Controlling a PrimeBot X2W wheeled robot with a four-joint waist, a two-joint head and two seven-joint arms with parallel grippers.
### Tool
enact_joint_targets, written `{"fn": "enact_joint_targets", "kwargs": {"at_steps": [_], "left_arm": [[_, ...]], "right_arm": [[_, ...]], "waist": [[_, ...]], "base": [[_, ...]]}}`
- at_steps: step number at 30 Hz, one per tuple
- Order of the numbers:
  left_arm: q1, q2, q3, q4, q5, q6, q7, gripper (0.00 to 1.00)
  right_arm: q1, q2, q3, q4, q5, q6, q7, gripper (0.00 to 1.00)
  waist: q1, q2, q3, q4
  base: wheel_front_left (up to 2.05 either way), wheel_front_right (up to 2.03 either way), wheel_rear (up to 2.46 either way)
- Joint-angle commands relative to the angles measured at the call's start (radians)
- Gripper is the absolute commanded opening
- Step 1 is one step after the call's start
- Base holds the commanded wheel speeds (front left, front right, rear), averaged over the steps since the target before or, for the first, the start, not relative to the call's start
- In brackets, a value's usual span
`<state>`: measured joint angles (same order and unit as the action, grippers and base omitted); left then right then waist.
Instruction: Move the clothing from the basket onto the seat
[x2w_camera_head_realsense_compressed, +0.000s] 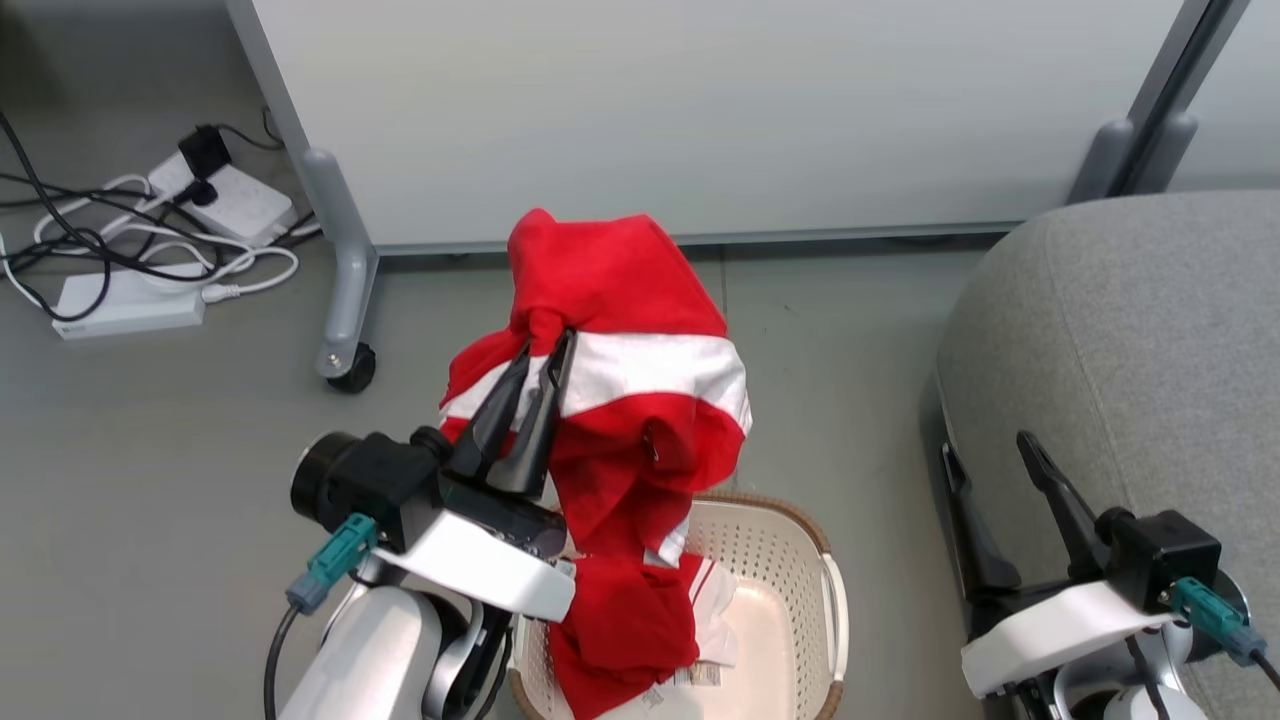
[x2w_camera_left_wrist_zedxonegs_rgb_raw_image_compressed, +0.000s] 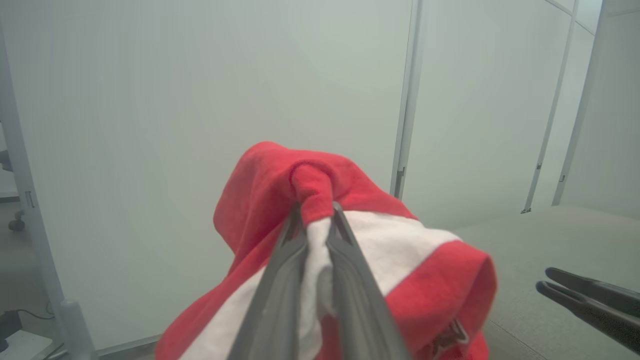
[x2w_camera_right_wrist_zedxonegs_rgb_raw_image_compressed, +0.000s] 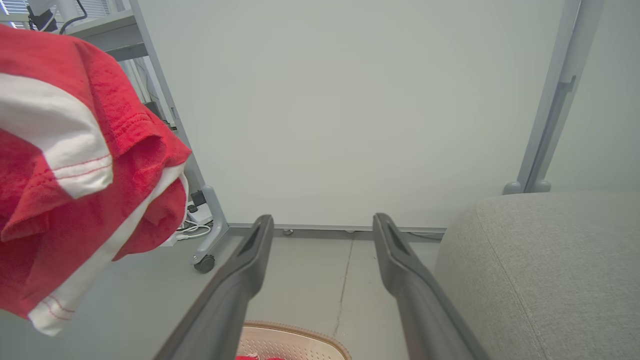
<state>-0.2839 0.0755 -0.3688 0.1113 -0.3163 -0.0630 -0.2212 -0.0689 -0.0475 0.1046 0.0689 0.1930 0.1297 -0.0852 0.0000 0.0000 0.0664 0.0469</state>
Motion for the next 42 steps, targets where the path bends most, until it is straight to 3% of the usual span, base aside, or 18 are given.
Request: {"fn": "enact_joint_targets", "kwargs": {"at_steps": [1, 11, 27, 37, 42], "left_arm": [[0.022, 0.004, -0.002, -0.012, -0.005, 0.004, 0.005, 0.0], [0.103, 0.031, -0.025, -0.085, -0.013, 0.019, 0.052, 0.0], [0.107, 0.037, -0.041, -0.087, -0.015, 0.029, 0.056, 0.0], [0.086, 0.041, -0.045, -0.068, -0.022, 0.03, 0.052, 0.0], [0.077, 0.04, -0.053, -0.059, -0.024, 0.03, 0.051, 0.0]], "right_arm": [[0.02, -0.006, -0.001, -0.003, 0.01, 0.002, 0.003, 1.0], [0.071, -0.006, 0.006, -0.011, 0.044, 0.002, 0.011, 1.0], [0.042, -0.006, 0.025, -0.043, 0.029, 0.002, 0.02, 1.0], [-0.039, -0.006, 0.266, -0.206, 0.105, 0.002, 0.07, 1.0], [-0.086, -0.006, 0.396, -0.196, 0.141, 0.002, 0.096, 1.0]], "waist": [[0.0, 0.0, -0.035, 0.005], [0.0, 0.0, -0.082, -0.008], [0.0, 0.0, -0.089, -0.008], [0.0, 0.0, -0.087, 0.005], [0.0, 0.0, -0.087, 0.012]], "base": [[0.0, 0.0, 0.0], [0.0, 0.0, 0.0], [0.0, 0.0, 0.0], [0.0, 0.0, 0.0], [0.0, 0.0, 0.0]]}}
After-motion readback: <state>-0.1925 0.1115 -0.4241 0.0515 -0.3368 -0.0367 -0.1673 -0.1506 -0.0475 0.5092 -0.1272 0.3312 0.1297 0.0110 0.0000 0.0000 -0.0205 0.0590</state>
